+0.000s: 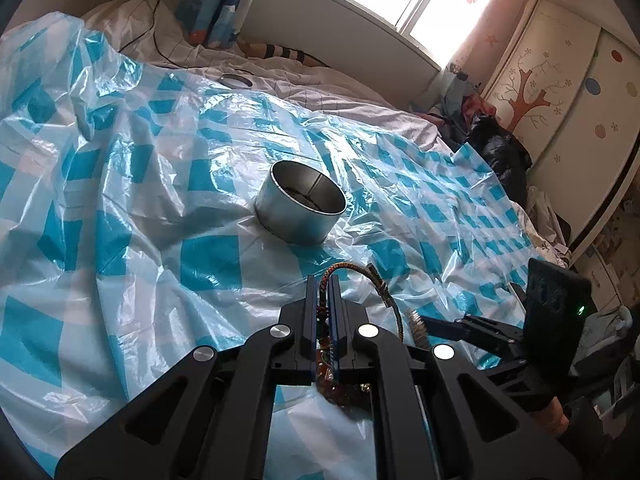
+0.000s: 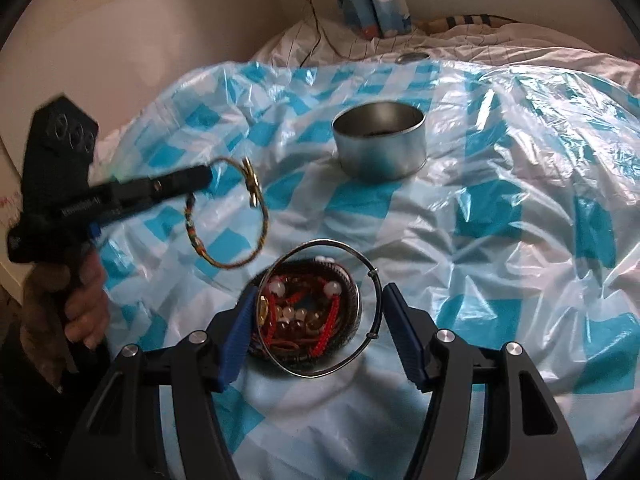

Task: Organize jewelry
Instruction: 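Grasp the silver bangle with the right gripper while the left gripper lifts the gold bangle, then lower both bangles into the steel tin and open both grippers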

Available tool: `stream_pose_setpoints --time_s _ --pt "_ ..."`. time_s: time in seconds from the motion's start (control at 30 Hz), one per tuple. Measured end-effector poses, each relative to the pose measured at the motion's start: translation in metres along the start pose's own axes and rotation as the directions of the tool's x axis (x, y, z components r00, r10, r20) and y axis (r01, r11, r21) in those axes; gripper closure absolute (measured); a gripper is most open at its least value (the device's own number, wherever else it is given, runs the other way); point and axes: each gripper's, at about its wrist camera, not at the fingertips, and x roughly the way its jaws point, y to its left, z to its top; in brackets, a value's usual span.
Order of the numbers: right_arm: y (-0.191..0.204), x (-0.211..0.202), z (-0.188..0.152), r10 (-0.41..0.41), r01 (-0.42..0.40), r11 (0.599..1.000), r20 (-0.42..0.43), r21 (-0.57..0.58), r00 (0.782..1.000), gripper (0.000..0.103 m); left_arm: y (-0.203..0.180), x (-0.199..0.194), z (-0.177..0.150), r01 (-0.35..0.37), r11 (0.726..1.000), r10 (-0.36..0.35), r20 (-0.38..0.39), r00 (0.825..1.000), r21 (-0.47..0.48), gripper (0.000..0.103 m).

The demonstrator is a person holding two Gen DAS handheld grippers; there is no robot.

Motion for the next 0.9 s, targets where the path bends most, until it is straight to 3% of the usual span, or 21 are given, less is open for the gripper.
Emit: stream_pose_setpoints --time_s 0.1,0.33,0.57,0.7,0.8,0.9 --pt "-0.008 -0.011 0.012 0.012 -0.013 0.999 0.045 0.036 0.999 0.041 -0.007 0.006 0.007 0.002 1.0 -0.002 0.008 1.0 0.021 0.099" --pt "-0.024 -0.02 0.064 -0.056 0.055 0.998 0.141 0.009 0.988 0.041 -0.024 0.04 0.049 -0.012 0.997 0.01 0.03 1.0 0.083 0.099" --pt "-0.045 0.006 0.094 -0.09 0.091 0.996 0.133 -0.004 0.987 0.041 -0.012 0.093 0.1 -0.063 0.995 0.06 0.038 0.997 0.079 0.099" --pt "-0.046 0.022 0.107 -0.102 0.108 0.993 0.122 -0.04 0.987 0.041 -0.005 0.129 0.117 -0.084 0.993 0.087 -0.03 0.996 0.086 0.098" --pt "-0.046 0.039 0.118 -0.11 0.117 0.991 0.103 -0.065 0.989 0.041 0.004 0.144 0.113 -0.114 0.99 0.121 -0.088 0.989 0.081 0.089" --pt "-0.041 0.058 0.129 -0.118 0.127 0.986 0.084 -0.107 0.989 0.041 0.014 0.132 0.116 -0.127 0.991 0.13 -0.075 0.989 0.038 0.064"
